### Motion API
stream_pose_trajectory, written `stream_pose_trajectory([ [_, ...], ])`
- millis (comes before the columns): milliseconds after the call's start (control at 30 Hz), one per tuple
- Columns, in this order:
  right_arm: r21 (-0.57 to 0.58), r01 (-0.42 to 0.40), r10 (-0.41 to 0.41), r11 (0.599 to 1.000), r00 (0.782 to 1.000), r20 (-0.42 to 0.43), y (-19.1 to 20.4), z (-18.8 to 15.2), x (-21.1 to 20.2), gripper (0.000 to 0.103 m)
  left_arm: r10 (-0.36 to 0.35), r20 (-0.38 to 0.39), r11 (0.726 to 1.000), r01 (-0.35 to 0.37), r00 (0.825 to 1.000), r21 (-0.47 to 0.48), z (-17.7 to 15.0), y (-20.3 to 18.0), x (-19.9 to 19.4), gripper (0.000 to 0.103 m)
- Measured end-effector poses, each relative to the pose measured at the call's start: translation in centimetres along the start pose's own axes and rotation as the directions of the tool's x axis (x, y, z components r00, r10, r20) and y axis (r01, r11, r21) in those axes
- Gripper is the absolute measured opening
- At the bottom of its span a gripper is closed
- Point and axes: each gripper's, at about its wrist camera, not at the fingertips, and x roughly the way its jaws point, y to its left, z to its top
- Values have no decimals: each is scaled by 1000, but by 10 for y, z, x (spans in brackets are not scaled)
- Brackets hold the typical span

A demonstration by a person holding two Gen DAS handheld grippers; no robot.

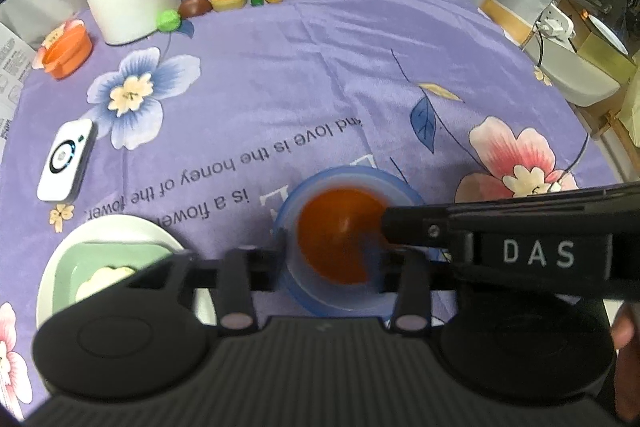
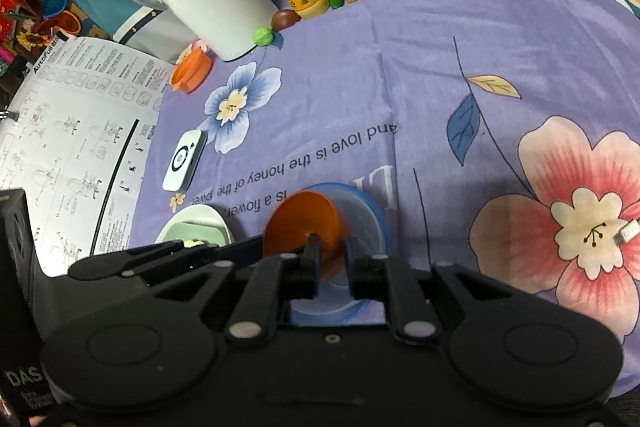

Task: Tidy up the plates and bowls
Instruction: 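Carry the orange bowl with the right gripper into the clear bowl, then open the right gripper and release the orange bowl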

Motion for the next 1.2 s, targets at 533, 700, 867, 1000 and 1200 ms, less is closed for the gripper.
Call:
stream_pose_trajectory([
  [533, -3, 39, -38, 999, 996, 84, -1, 2, -25, 99, 17, 124, 996, -7, 992, -84, -13, 31, -32, 99],
  [700, 11, 52, -53, 999, 995, 82, -3, -5, -25, 102, 15, 137, 996, -2, 990, -90, -19, 37, -35, 101],
  [867, 2, 66, -66, 998, 994, 84, -1, -11, -27, 103, 20, 163, 996, -6, 986, -89, -25, 40, -37, 103],
  [1000, -1, 72, -71, 997, 994, 80, -1, -13, -27, 103, 20, 171, 996, -5, 985, -89, -29, 41, -37, 103],
  [1200, 1, 70, -70, 998, 995, 73, -3, -15, -22, 103, 13, 169, 996, 1, 985, -84, -35, 42, -31, 103],
])
